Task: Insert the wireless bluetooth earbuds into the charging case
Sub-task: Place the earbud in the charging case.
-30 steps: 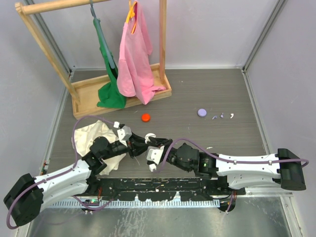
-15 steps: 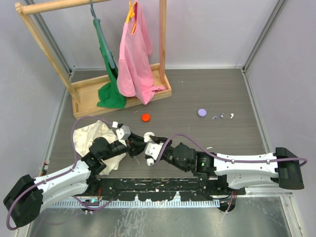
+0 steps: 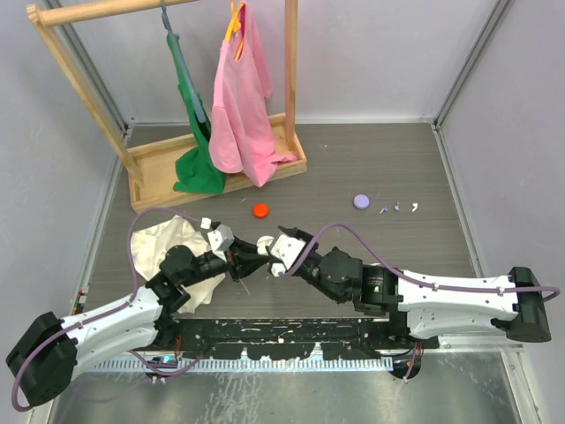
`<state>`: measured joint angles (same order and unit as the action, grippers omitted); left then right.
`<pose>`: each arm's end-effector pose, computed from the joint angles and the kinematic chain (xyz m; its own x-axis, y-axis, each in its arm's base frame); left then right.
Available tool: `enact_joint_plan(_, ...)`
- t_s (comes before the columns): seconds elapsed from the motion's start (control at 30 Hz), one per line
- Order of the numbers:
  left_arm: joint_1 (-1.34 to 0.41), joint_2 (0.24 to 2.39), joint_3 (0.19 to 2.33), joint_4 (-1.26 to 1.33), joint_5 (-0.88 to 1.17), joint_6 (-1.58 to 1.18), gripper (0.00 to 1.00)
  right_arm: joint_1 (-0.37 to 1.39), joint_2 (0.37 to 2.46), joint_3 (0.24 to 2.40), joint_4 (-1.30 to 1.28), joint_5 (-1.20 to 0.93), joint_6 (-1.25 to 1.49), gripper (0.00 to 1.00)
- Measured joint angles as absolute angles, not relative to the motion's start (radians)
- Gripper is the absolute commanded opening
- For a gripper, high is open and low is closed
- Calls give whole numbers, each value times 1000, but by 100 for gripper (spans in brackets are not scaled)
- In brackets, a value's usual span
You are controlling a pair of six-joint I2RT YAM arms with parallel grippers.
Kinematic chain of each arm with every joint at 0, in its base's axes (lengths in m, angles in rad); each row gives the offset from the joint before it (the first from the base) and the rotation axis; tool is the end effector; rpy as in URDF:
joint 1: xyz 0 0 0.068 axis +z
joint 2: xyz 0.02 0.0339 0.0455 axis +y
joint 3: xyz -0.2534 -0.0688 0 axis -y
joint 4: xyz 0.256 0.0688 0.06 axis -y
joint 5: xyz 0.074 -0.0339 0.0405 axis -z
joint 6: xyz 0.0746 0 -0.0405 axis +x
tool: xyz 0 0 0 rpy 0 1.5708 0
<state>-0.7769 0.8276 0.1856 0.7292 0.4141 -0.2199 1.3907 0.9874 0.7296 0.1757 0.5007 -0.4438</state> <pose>0.1439 -0.1835 0.2072 -0.1417 -0.1407 -0.9799 0.9189 0.3495 -0.1831 0.0858 0.2712 0.3063 0.3205 -0.3424 -0.8832 -0.7084 0.5324 -0.4635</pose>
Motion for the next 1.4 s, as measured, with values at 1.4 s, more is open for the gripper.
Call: enact_joint_plan(1.4,-777,826,186,730,414,-219,0,1390,1051,746,30,582,-302,61)
